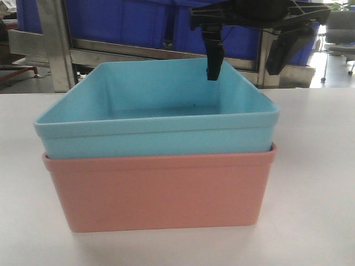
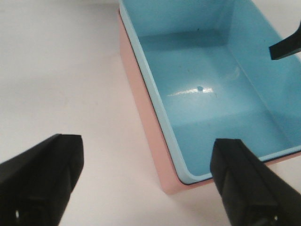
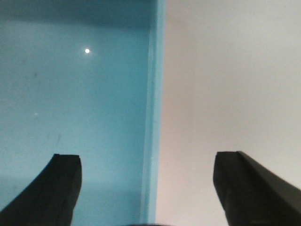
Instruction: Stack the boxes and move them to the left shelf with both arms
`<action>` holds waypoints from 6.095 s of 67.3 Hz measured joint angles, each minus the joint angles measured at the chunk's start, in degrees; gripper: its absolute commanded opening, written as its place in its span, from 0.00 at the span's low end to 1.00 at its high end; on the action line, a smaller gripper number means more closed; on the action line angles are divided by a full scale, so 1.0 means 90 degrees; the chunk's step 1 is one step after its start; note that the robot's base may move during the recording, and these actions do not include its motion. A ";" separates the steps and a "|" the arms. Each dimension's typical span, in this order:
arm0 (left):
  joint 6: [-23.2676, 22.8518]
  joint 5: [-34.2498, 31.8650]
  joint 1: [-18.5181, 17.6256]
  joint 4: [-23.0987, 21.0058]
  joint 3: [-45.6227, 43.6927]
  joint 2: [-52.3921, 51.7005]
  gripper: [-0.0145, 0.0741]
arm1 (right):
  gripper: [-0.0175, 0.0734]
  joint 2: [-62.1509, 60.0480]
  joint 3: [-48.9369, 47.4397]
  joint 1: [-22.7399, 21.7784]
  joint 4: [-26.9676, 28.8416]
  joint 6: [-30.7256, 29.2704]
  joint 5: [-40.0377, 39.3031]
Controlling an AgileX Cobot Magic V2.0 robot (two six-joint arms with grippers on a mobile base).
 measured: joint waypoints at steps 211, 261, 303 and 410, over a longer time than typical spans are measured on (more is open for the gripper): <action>-0.3011 0.3277 -0.1295 0.2076 -0.4459 0.4683 0.16 | 0.25 -0.1106 -0.0049 0.0482 -0.0150 -0.0280 0.0786; -0.3824 0.3709 -0.1990 0.3200 -0.4436 0.4688 0.16 | 0.25 -0.1001 0.0023 0.1607 -0.1762 0.1161 0.1210; -0.3762 0.3611 -0.1990 0.3271 -0.4436 0.4852 0.16 | 0.25 -0.0964 0.0076 0.1722 -0.1909 0.1254 0.1351; -0.3737 0.3611 -0.1990 0.3271 -0.4436 0.4852 0.16 | 0.25 -0.0953 0.0076 0.1725 -0.1921 0.1292 0.1351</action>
